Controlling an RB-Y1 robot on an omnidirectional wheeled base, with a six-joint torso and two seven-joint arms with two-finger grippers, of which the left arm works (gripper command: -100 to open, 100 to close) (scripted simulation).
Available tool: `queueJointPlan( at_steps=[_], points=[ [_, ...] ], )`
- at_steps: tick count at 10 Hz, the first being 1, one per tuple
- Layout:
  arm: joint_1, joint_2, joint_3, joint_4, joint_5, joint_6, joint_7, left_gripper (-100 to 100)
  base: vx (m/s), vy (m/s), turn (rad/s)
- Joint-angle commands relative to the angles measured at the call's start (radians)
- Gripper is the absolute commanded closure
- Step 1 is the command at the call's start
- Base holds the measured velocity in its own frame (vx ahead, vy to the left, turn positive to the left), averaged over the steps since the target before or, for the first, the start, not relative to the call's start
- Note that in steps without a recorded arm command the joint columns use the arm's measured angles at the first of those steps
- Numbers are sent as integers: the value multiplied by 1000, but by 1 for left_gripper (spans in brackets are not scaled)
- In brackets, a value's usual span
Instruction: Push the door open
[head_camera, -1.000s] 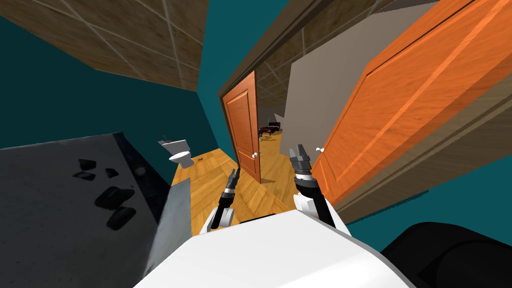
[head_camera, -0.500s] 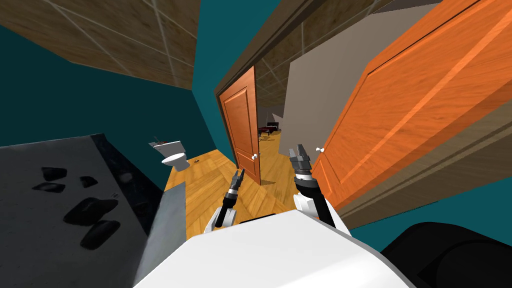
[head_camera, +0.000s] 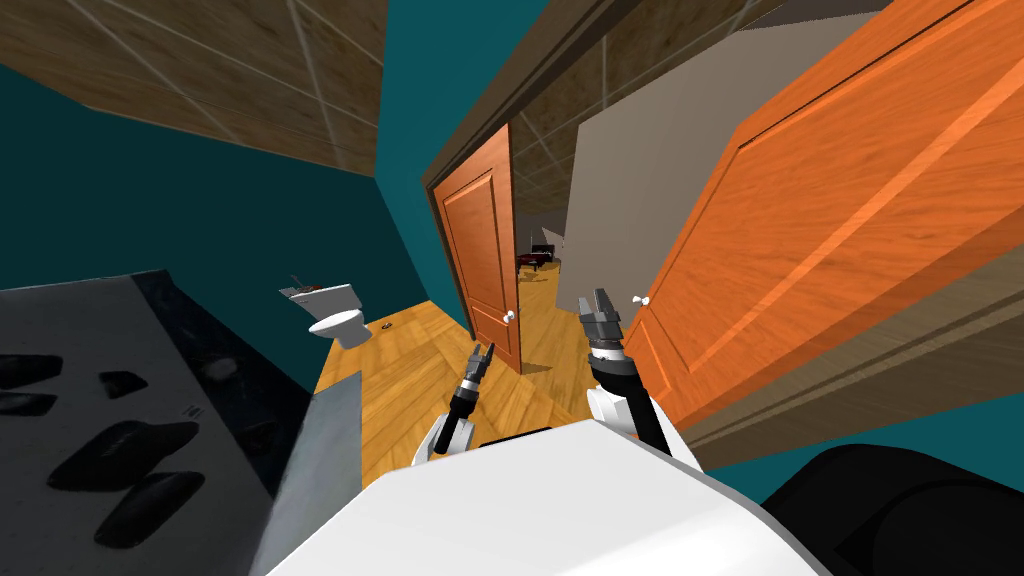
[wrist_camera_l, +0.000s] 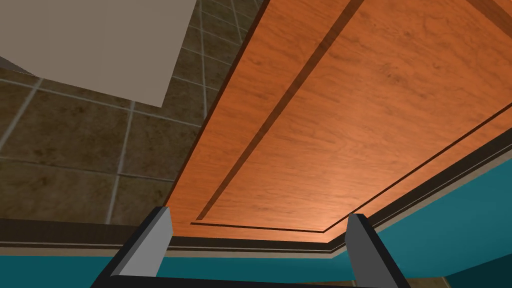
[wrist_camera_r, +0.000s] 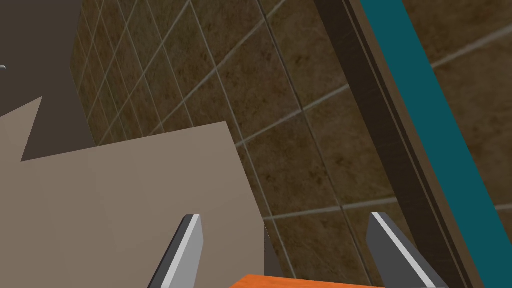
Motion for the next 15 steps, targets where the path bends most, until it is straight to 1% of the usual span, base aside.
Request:
queueJointPlan(
  at_steps=[1,9,15],
  points=[
    [-15,-1,-10,40,-1,-14,-23,-100,50,24,-30],
    [-87,11,-79,223,-9,-56,-157,-100,89,38,-59],
    [-134,18,-125,344,-13,-83,-245,-100,90,43,-51]
  ],
)
